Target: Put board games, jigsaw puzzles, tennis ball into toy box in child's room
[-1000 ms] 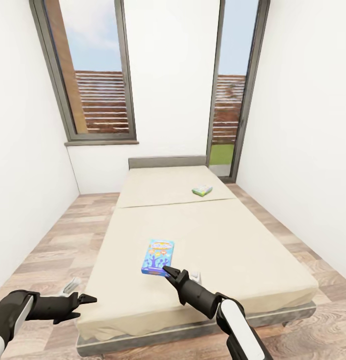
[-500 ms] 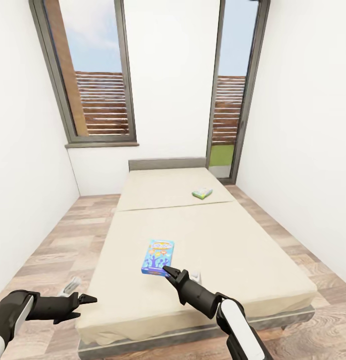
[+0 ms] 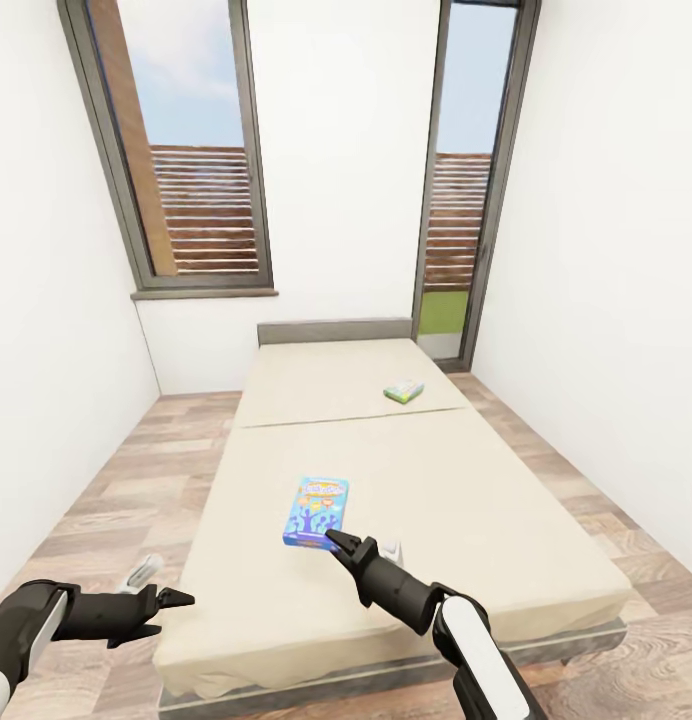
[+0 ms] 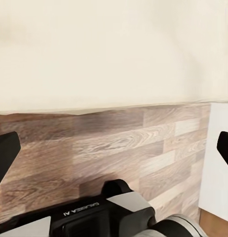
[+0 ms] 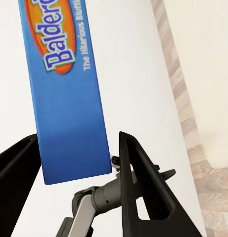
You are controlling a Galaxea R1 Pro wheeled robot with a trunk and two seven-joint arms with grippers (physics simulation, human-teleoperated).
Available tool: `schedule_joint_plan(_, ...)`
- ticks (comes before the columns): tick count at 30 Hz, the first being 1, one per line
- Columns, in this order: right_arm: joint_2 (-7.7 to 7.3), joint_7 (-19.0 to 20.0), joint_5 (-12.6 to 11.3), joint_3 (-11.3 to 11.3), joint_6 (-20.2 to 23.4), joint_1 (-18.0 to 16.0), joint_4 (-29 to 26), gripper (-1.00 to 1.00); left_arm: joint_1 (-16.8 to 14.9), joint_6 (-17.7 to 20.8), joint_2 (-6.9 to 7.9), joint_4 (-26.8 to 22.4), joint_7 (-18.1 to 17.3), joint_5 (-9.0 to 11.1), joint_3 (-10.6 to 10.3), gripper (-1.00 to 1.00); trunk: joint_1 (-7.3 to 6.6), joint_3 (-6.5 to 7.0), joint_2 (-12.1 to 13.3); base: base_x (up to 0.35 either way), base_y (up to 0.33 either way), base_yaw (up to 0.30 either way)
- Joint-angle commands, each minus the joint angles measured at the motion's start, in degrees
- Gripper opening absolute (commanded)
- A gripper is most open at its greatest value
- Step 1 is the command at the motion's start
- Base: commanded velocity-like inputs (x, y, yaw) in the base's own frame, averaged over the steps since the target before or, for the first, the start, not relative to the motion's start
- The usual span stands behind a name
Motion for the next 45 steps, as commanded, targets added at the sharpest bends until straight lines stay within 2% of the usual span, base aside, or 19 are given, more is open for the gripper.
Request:
schedule_joint_plan(1,0.00,0.1,0.2,-0.1,0.2,-0.1,0.0,-1.00,0.0,0.4,-0.03,0.0,-0.4,-0.5,0.3,1.00,-0.23,0.13,0.4,0.000,0.000,0.000)
schedule_joint_plan(7,-0.03,0.1,0.2,-0.1,0.2,-0.2,-0.1,-1.00,0.0,0.4,-0.06,0.0,-0.4,-0.5,0.3,1.00,-1.55,1.20,2.8,0.000,0.000,0.074)
schedule_joint_plan(17,-0.04,0.2,0.2,-0.1,0.2,-0.3,0.3,-1.00,0.0,0.4,-0.09,0.0,-0.4,-0.5,0.3,1.00,-3.75,3.00,6.8,0.000,0.000,0.251)
schedule_joint_plan(29,-0.02,0.4,0.2,-0.1,0.1,-0.2,0.1,-1.00,0.0,0.1,-0.16,0.0,-0.4,-0.5,0.2,1.00,-3.75,3.00,6.8,-0.001,-0.019,0.076)
schedule_joint_plan(39,-0.04,0.4,0.2,-0.8,0.2,-0.2,0.5,-1.00,0.0,0.1,-0.16,-0.1,-0.5,-0.3,0.5,1.00,-3.75,2.82,6.8,-0.050,-0.169,0.257)
schedule_joint_plan(45,-0.01,0.5,0.2,-0.8,0.2,-0.3,0.5,-1.00,0.0,0.4,-0.16,-0.1,-0.5,-0.1,0.5,1.00,-5.06,3.69,9.2,-0.005,-0.013,0.280)
